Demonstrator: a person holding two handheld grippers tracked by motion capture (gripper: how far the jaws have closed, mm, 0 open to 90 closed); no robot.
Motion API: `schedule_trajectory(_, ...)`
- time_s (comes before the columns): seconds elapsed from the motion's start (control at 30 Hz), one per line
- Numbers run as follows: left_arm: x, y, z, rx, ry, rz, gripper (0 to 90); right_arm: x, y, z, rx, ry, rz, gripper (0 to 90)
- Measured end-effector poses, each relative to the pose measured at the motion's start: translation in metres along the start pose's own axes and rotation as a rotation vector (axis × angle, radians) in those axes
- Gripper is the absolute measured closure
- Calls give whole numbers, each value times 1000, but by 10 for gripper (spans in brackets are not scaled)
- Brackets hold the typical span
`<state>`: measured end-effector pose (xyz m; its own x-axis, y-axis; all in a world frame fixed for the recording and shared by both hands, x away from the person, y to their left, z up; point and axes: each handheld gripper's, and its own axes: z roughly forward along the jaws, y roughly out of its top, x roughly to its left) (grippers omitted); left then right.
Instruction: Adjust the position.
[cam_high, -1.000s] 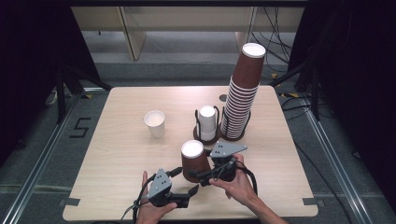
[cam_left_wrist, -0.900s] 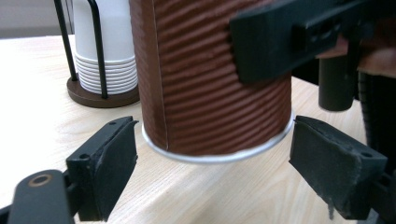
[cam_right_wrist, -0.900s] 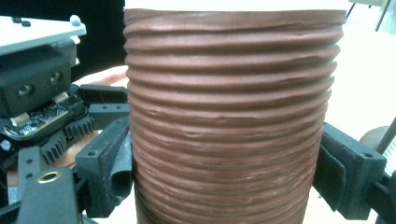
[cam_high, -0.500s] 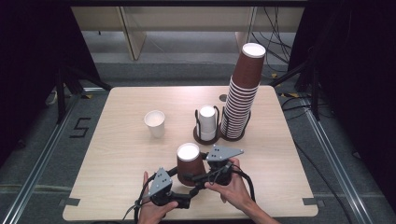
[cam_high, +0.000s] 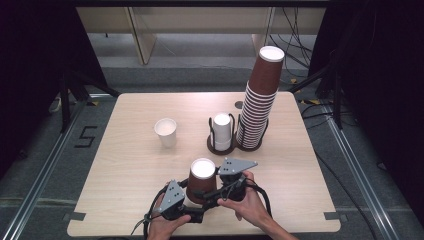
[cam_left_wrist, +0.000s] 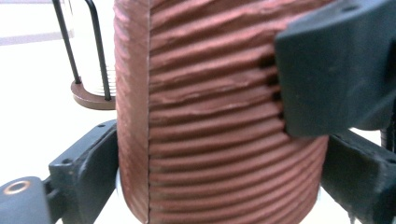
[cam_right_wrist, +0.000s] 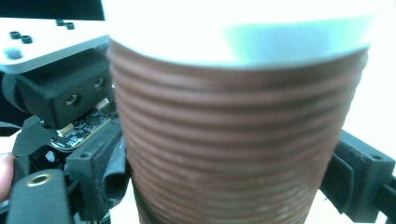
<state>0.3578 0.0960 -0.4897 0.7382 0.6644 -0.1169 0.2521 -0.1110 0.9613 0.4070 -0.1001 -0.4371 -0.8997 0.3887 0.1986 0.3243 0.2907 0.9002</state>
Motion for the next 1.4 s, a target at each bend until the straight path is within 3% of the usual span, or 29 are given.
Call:
schedule_trajectory(0.07,1,1,-1,11,-7,8,82,-1,1,-1,19,18,19,128)
schedule_trajectory(0.13,3,0,-1,13,-11,23,91,0,2,-3,31,-1,1,125)
schedule_trajectory(0.23,4,1,-2,6,-9,63,96,-2,5,-6,57,6,-31,127)
schedule_trajectory(0.27,4,2,-4,22,-7,82,97,-1,6,-7,60,19,-6,129)
schedule_trajectory(0.33,5,3,-6,43,-2,112,98,-2,9,-11,73,34,-14,146)
schedule_trajectory(0.4,5,3,-7,67,0,145,99,-4,13,-15,73,38,-50,153)
schedule_trajectory(0.5,7,3,-7,110,-8,167,102,-3,18,-23,100,47,-39,154)
schedule_trajectory(0.53,7,2,-6,126,-10,177,104,-4,20,-24,97,54,-59,154)
schedule_trajectory(0.6,6,1,-6,159,-16,209,103,-4,23,-29,116,52,-74,155)
schedule_trajectory(0.63,6,0,-5,164,-12,231,104,-3,24,-31,136,51,-56,156)
schedule_trajectory(0.7,5,0,-4,196,-27,255,104,-6,26,-34,144,46,-94,156)
schedule_trajectory(0.9,1,-1,-2,241,-49,314,103,-8,25,-36,217,79,-72,160)
schedule_trajectory(1.13,-1,-2,-1,258,-76,340,103,-10,23,-30,271,126,-37,204)
schedule_trajectory(1.27,-2,-2,-1,277,-81,365,103,-11,20,-27,287,134,-45,225)
schedule_trajectory(1.4,0,-3,-1,237,-89,345,76,-12,21,-29,280,136,-29,236)
